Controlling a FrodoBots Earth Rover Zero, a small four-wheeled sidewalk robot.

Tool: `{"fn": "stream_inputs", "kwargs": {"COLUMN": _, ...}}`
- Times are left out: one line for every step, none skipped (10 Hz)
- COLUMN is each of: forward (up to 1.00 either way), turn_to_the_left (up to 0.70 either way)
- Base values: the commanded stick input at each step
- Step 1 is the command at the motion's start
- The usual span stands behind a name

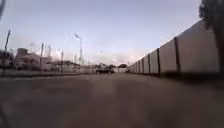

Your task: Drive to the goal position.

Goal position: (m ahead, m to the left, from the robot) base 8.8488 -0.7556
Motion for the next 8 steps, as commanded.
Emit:
{"fn": "stream_inputs", "kwargs": {"forward": 0.95, "turn_to_the_left": 0.00}}
{"fn": "stream_inputs", "kwargs": {"forward": 0.95, "turn_to_the_left": 0.00}}
{"fn": "stream_inputs", "kwargs": {"forward": 0.95, "turn_to_the_left": 0.00}}
{"fn": "stream_inputs", "kwargs": {"forward": 0.95, "turn_to_the_left": 0.00}}
{"fn": "stream_inputs", "kwargs": {"forward": 0.95, "turn_to_the_left": 0.00}}
{"fn": "stream_inputs", "kwargs": {"forward": 0.95, "turn_to_the_left": 0.00}}
{"fn": "stream_inputs", "kwargs": {"forward": 0.95, "turn_to_the_left": 0.00}}
{"fn": "stream_inputs", "kwargs": {"forward": 0.95, "turn_to_the_left": 0.00}}
